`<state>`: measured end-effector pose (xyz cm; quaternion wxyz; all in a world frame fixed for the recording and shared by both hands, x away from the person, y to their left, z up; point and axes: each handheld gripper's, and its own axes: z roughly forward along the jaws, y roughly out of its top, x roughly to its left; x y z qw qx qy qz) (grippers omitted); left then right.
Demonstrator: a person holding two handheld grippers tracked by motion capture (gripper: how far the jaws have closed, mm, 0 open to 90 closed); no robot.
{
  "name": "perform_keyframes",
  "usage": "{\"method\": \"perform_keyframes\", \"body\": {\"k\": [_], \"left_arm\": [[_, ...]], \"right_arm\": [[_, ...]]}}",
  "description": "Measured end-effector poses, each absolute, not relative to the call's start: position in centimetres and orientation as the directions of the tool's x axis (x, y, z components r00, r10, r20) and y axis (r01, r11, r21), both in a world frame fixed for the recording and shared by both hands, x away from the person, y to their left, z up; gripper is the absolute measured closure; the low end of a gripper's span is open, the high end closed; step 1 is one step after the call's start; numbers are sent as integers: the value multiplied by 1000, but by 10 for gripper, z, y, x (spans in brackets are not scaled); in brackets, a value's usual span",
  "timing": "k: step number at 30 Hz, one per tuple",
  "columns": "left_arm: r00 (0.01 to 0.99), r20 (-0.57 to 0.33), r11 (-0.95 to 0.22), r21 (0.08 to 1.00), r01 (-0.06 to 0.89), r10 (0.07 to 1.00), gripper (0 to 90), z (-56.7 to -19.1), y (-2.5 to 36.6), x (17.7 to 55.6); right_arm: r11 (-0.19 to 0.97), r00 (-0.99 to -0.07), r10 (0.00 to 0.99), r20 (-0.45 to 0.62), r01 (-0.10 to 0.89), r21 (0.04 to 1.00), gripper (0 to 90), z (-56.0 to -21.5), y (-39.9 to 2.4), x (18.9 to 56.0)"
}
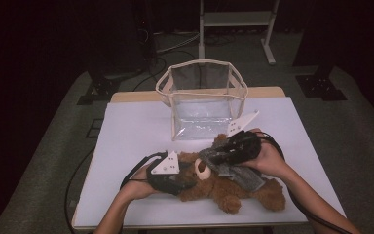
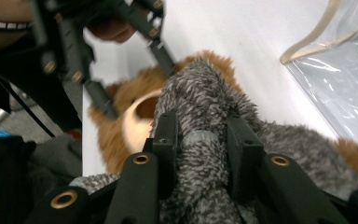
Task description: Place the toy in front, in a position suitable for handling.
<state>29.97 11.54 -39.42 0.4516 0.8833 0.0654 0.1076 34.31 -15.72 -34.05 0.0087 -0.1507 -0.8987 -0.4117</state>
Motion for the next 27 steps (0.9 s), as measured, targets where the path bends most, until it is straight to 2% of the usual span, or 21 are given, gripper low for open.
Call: {"method": "perform_keyframes", "body": {"k": [12,21,24,27], "left_arm": [[938,111,-549,831,94,329,387,-393,117,313],[949,97,-516,853,77,300,387,-383,125,311],[955,107,-530,846,57,275,372,-381,126,309],[948,131,-567,822,59,289,379,-385,122,310]], "right_arm": [[604,-949,296,110,275,748,680,-341,-188,313],[590,-940,327,98,284,756,684,-355,-188,328],[577,-933,347,98,294,762,684,-357,-189,336],[562,-927,358,113,311,766,685,-357,-190,344]]}}
